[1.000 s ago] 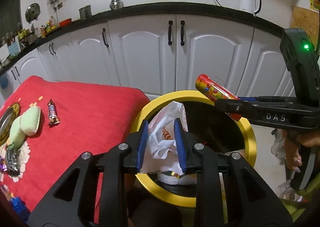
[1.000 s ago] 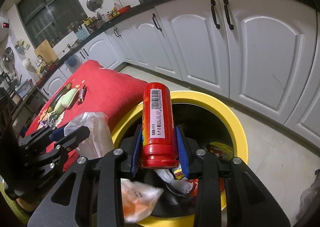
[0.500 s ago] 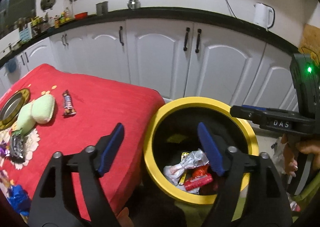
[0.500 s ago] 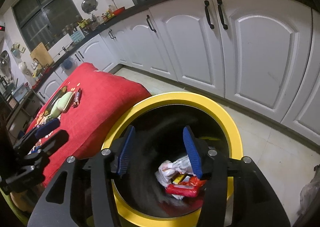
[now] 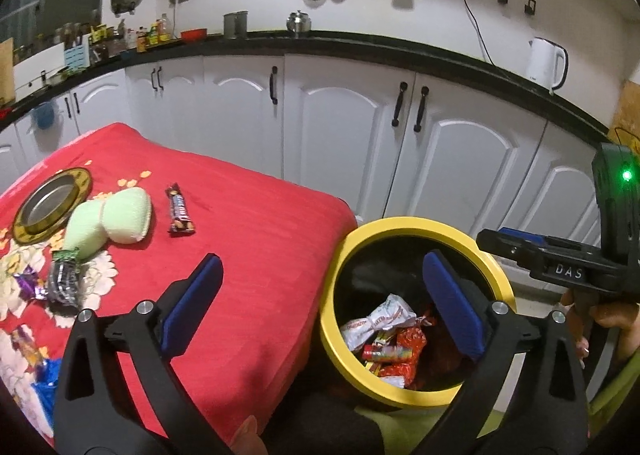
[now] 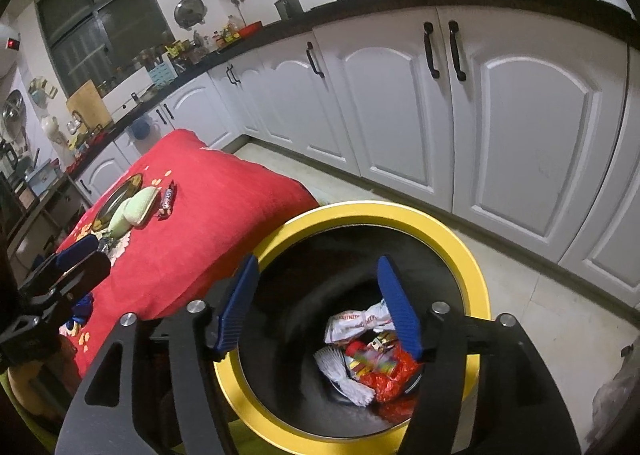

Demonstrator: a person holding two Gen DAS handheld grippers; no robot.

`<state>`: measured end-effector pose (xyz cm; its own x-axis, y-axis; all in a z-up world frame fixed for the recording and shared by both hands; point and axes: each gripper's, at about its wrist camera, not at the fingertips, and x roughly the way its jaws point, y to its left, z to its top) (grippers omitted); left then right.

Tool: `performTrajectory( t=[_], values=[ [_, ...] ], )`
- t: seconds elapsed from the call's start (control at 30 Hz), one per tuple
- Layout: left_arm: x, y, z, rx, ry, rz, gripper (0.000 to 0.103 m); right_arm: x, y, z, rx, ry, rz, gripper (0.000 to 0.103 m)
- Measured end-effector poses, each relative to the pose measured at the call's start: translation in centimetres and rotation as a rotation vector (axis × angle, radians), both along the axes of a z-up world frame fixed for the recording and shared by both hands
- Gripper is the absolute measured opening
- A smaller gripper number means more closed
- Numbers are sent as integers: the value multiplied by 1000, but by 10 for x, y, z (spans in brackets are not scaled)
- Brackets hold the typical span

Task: Collect trash
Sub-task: 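Move both tools back over the remaining items on the blanket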

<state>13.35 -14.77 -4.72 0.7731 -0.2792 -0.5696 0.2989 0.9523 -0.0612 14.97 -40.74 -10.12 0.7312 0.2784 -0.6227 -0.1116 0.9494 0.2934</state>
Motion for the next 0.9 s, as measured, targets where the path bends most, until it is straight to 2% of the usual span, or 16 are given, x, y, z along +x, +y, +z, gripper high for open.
performTrajectory(
  t=[0.2, 0.47, 0.9],
  values=[
    [-5, 19, 12, -13, -18, 45, 92, -3, 14, 12, -22, -41, 12, 74],
    [-15, 44, 26, -28, -56, 101, 92, -11, 36, 26, -48, -81, 44, 82],
    [-32, 75, 34, -47, -84, 154, 92, -18, 67, 35, -71, -103, 95, 84]
  ],
)
